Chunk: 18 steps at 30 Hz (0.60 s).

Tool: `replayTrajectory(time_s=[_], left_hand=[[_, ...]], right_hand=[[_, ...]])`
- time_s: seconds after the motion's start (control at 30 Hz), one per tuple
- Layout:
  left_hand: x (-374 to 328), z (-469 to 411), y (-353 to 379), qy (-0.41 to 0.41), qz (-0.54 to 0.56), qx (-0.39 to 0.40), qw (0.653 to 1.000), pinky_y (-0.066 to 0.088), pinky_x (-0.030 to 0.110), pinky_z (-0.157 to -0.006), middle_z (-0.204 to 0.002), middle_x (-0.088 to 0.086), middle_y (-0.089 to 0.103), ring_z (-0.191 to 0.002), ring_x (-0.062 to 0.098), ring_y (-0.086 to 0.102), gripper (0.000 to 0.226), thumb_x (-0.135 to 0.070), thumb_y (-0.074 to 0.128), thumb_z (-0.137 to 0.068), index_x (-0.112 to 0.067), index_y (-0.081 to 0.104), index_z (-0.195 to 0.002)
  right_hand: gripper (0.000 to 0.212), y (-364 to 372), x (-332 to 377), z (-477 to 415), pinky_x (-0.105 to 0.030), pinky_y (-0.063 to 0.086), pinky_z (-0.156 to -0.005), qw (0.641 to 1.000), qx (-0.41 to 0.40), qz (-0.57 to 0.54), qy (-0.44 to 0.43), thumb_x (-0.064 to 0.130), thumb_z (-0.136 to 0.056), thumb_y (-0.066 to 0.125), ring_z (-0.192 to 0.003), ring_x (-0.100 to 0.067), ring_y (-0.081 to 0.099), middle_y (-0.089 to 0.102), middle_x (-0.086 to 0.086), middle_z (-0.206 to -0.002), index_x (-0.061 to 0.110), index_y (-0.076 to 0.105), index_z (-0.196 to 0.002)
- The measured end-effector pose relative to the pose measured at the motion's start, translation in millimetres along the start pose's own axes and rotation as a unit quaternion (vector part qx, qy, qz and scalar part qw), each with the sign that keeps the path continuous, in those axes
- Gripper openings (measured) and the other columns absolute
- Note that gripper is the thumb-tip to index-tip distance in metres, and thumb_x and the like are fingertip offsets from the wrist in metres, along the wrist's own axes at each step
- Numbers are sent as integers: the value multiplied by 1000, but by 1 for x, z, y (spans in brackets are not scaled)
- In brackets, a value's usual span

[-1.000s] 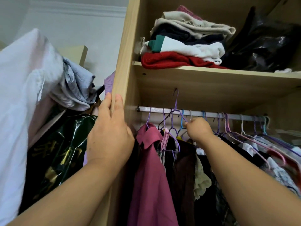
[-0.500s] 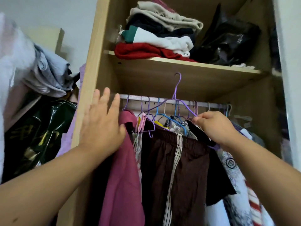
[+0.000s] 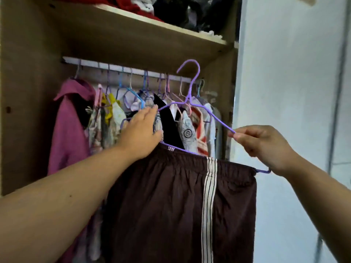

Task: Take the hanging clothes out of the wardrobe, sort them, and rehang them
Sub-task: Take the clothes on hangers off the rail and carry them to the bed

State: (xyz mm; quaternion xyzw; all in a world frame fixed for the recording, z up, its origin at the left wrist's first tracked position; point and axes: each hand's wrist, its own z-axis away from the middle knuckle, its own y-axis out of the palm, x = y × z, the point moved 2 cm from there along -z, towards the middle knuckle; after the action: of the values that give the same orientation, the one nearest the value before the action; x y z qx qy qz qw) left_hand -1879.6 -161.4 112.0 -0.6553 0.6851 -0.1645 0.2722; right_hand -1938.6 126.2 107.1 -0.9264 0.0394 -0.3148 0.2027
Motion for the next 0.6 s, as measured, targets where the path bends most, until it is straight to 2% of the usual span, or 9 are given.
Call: replayTrajectory(time_s=[0.1,0.2,0.33,0.43,0.5,0.6], left_hand=[[-15,13,28,-18,46,-17,999,30,52,-107,-146,10,38,-134,29,36,58,-33,47,-94,-19,28,-146],[-30,26,62,23,94,-9,995,38,50,-99,-125,13,57,-118,32,51,38,-30,47,-94,-17,52,-130],[-52,41,104,83,174,0,981,47,48,-77,-92,18,63,-89,38,59,19,-20,53,-94,-11,67,-102],[-73,54,134,95,277,44,955,45,40,-73,-85,12,62,-85,33,58,17,-19,52,-94,-12,68,-95],[-87,67,152,115,345,82,928,42,37,-70,-83,10,62,-82,31,58,18,-18,52,-94,-11,69,-95],[-105,98,168,133,419,145,886,41,34,-67,-85,8,66,-81,26,59,21,-19,52,-95,-11,70,-97]], right_hand=[[17,-29,-18,44,-14,30,-44,999,0,12,39,20,-88,61,-48,-10,33,39,6,-48,27,74,-79],[11,-55,-33,86,-13,30,-43,992,-55,57,93,25,-84,65,-48,-10,35,41,7,-47,29,73,-78],[13,-73,-40,136,-14,36,-45,968,-130,147,156,25,-81,70,-43,-3,41,50,11,-45,33,71,-71],[7,-78,-33,178,-23,40,-52,934,-189,235,191,36,-79,70,-46,-1,50,59,14,-52,41,69,-74],[7,-74,-23,208,-19,40,-48,901,-248,284,217,40,-77,70,-47,1,52,61,14,-55,42,69,-70],[19,-55,-1,256,-12,35,-45,843,-337,337,249,37,-77,72,-46,2,51,59,16,-51,36,67,-59]])
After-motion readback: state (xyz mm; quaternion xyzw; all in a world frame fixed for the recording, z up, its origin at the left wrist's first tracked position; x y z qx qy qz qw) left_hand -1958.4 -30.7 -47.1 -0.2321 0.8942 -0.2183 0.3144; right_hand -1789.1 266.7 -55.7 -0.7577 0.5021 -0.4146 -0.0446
